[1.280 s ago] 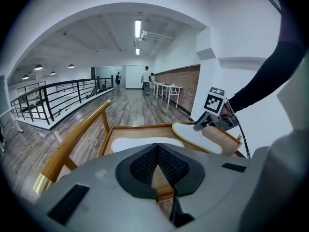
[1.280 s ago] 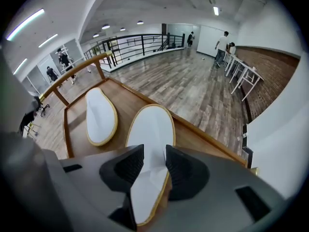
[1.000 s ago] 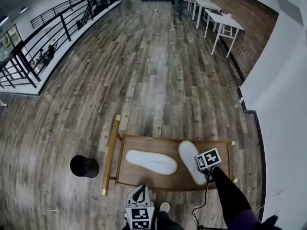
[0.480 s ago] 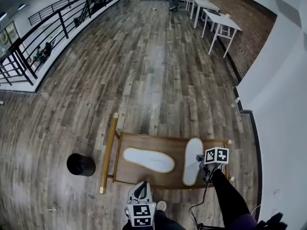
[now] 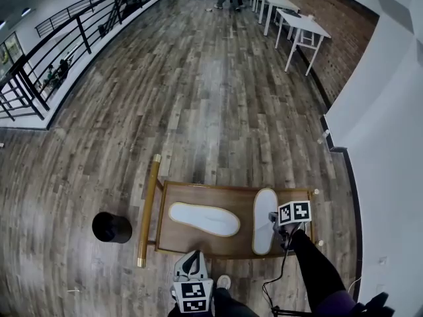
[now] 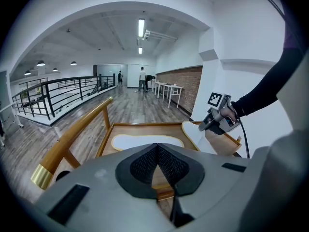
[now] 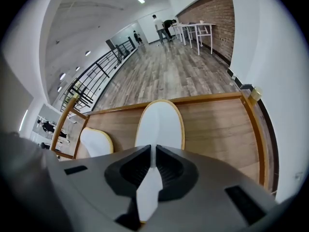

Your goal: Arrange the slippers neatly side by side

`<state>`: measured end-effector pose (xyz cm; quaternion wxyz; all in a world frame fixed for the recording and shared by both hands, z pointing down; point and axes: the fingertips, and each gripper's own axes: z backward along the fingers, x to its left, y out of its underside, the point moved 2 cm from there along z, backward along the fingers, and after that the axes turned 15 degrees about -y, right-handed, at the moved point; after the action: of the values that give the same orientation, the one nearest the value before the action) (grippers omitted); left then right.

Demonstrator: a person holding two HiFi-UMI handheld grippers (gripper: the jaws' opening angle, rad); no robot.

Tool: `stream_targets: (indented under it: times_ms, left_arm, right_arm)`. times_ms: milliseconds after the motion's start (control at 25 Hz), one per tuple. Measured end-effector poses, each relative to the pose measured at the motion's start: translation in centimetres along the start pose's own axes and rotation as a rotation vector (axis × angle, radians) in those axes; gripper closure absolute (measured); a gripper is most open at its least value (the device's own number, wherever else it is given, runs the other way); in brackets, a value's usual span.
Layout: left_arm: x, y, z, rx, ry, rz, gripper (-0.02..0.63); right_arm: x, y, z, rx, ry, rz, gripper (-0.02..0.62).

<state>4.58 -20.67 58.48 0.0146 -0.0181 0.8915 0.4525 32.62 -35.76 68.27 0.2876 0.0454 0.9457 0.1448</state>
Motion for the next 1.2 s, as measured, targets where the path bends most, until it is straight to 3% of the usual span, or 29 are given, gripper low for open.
stream_targets:
  times_ms: [400, 640, 800, 920, 1040, 1080, 1200]
  left_arm:
    - [-0.6, -0.7, -0.6, -0.019, 0.014, -0.004, 0.604]
    - [-1.3, -2.5, -2.0, -0.078, 0.093, -0.033, 0.604]
    - [-1.9, -3.2, -4.9, -0.082, 0.129, -0.175, 0.595]
    - [-2.9, -3.5, -7.4, -0.054, 0.209, -0.309, 0.568]
    - [-4.0, -3.1, -9.5, 0.006, 0.311, -0.503, 0.564]
    - [-4.3, -2.9, -10.2, 0.021, 0.338, -0.58, 0.535]
    - [-4.9, -2.0, -12.2, 0.047, 0.41, -0.82, 0.532]
  right_arm:
    - [0.3, -0.3, 0.9, -0.058, 0.007, 0.044, 0.56]
    - [2.3, -1.2, 3.3, -0.161, -0.003, 0.086, 0.549]
    - [5.1, -0.6, 6.5, -0.337, -0.039, 0.034, 0.549]
    - [7.8, 0.8, 8.1, -0.431, -0.078, -0.011, 0.549]
    - [10.3, 2.7, 8.4, -0.461, -0.121, -0.029, 0.549]
    - [10.9, 3.3, 8.4, -0.465, -0.13, -0.035, 0.549]
    - [11.9, 5.1, 8.2, -0.469, -0.158, -0.071, 0.549]
